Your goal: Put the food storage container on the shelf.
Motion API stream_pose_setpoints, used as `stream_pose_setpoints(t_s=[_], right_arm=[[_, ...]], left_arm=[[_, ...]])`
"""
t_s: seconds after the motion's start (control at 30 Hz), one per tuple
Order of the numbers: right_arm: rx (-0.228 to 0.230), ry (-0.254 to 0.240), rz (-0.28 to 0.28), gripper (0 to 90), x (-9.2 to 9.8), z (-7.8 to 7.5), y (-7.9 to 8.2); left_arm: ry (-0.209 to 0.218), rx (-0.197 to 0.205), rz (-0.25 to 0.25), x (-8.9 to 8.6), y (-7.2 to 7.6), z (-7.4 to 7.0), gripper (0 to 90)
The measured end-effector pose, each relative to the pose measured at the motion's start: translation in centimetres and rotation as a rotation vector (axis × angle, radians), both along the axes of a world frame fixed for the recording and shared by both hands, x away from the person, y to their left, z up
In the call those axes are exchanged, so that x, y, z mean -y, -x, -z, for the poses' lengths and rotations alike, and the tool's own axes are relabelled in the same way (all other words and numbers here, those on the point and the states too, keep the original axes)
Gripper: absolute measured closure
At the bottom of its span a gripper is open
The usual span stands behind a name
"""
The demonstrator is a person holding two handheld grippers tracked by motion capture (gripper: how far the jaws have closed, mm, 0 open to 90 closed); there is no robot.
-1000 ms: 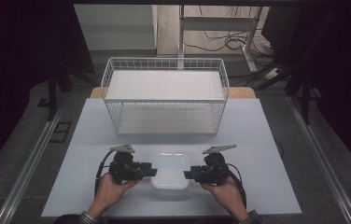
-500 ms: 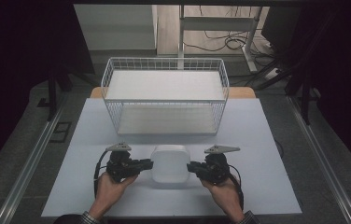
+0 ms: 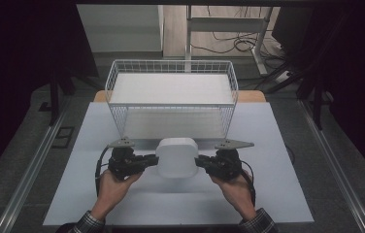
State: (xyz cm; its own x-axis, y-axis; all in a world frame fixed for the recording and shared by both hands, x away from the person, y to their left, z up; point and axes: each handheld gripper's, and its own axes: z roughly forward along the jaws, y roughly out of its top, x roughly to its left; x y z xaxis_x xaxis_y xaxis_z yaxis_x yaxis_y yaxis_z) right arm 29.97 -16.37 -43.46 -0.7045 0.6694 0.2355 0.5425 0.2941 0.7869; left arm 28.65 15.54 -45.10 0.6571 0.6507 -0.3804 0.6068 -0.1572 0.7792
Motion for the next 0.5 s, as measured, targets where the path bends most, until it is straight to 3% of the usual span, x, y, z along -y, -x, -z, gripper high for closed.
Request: stream_pose_setpoints(t_s=[0.5], right_arm=[[0.06,-0.058,-0.006,78.2,-0.5,-4.6,-2.4]], left_arm=[[0.007,0.095,-0.036,-0.7,-1.7,-5.3,79.4]])
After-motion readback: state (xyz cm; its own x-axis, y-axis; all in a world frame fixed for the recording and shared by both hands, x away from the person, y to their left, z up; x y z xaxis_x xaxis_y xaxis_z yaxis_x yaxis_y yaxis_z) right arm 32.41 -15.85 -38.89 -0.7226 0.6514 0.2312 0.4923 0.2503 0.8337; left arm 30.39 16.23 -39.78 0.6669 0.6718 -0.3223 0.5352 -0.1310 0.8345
